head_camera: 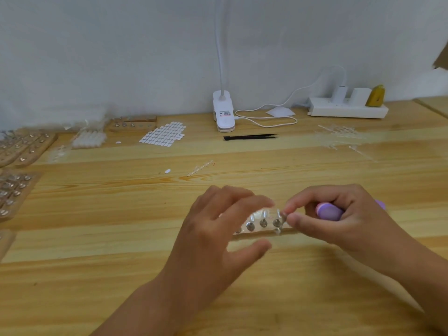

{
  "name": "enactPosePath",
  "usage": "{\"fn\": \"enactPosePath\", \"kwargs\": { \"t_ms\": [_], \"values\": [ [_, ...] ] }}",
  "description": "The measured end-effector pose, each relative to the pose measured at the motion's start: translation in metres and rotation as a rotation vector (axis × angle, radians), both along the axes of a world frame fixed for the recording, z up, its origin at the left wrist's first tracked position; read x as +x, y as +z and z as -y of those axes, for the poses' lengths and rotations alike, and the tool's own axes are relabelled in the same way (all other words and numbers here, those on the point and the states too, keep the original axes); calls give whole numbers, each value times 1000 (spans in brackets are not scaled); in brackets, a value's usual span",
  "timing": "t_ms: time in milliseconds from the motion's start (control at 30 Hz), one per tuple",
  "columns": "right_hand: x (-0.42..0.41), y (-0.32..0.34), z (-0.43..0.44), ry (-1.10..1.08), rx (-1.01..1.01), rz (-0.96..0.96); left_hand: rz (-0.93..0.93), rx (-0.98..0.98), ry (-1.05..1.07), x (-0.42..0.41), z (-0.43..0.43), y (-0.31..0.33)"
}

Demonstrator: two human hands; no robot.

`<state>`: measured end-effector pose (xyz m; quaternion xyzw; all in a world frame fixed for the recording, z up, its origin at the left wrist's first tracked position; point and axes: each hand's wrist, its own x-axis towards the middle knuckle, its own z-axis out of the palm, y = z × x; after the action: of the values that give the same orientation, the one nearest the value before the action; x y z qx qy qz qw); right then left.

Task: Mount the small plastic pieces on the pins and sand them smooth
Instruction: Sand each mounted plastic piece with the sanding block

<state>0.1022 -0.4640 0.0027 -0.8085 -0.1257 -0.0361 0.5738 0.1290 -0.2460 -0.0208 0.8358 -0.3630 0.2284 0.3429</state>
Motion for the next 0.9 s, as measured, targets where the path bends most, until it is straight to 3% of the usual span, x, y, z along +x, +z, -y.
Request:
{"fn": "enactPosePath", "kwargs": {
  "t_ms": [100,267,467,600,767,900],
  "values": [
    [-1,-4,-2,68,54,-49,93,-116,-92,-4,2,3],
    [-2,-5,-2,160,171,-181,46,-177,-127,-7,2,10],
    [-3,-5,-4,186,202,-216,-246,-291,-193,-13,3,16],
    [-6,-1,-10,91,130,-176,-338,-348,-190,-13,3,17],
    [-2,1,-12,1,274,-235,-469,-420,-150,-14,3,18],
    [8,-4,-6,-30,144,-210,-624,-512,-182,-15,3,17]
  ]
}}
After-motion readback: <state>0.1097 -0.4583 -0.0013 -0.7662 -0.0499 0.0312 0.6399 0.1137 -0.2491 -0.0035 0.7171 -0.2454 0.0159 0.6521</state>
